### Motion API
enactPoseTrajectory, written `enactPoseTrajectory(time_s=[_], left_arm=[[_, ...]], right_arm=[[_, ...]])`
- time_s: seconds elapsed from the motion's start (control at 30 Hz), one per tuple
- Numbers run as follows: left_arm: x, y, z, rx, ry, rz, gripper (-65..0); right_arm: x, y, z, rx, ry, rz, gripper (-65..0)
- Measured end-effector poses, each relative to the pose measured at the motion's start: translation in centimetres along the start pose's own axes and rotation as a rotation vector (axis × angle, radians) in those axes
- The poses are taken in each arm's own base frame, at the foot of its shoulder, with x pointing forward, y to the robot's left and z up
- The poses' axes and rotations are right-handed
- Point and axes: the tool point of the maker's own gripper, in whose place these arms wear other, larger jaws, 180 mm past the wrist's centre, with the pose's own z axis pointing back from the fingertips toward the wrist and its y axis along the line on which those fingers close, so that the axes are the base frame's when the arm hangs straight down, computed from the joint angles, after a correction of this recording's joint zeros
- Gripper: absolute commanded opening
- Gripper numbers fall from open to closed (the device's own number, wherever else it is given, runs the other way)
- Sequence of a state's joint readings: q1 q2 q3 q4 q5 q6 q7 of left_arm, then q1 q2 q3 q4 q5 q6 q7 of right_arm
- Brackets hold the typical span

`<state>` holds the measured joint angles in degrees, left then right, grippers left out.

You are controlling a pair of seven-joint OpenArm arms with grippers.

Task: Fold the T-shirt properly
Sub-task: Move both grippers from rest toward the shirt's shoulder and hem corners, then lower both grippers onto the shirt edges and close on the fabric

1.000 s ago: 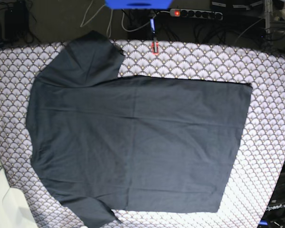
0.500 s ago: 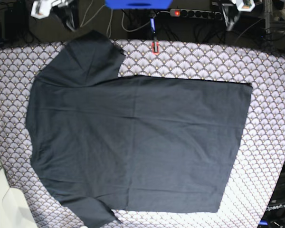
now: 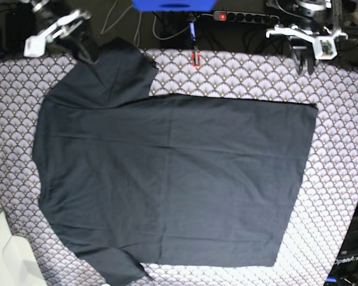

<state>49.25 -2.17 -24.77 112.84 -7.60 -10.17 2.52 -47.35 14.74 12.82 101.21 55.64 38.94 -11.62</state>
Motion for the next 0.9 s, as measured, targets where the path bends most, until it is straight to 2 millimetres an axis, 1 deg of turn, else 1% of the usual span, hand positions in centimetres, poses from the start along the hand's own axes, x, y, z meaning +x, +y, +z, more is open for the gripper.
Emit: enactPoseTrajectory(time_s=[0.13, 0.2, 0.23, 0.3, 0.37, 0.43, 0.6, 0.77, 0.9], left_arm=[[0.5, 0.5, -1.2, -0.010, 0.018, -0.030, -50.3], [0.7, 0.6, -1.6, -0.004, 0.019, -0.032, -50.3], [0.9, 0.8, -1.8, 0.000, 0.014, -0.032, -50.3], [1.0, 1.3, -2.2, 0.015, 0.022, -0.033, -50.2], [1.2, 1.5, -2.6, 0.027, 0.024, -0.030, -50.2], [1.6, 1.5, -3.2, 0.029, 0.021, -0.027, -50.2], [2.0, 0.1, -4.1, -0.051, 0.031, -0.037, -50.2], [2.5, 1.8, -4.8, -0.007, 0.048, -0.045, -50.2], [2.7, 2.1, -4.9, 0.001, 0.047, -0.047, -50.2]], right_arm=[[1.1, -1.0, -0.3, -0.015, -0.002, 0.002, -44.0], [1.2, -1.8, -0.3, -0.046, -0.038, -0.029, -44.0], [0.8, -2.4, -0.3, -0.061, -0.045, -0.053, -44.0], [-0.7, -3.5, -0.5, -0.081, -0.003, -0.080, -44.0], [-1.1, -4.7, -0.5, -0.107, -0.002, -0.099, -44.0], [-1.5, -5.5, -0.7, -0.117, 0.013, -0.107, -44.0], [-1.5, -6.1, -0.9, -0.127, 0.014, -0.114, -44.0], [-1.5, -6.2, -0.8, -0.131, 0.012, -0.116, -44.0], [-2.4, -7.0, -0.4, -0.153, 0.028, -0.137, -44.0]])
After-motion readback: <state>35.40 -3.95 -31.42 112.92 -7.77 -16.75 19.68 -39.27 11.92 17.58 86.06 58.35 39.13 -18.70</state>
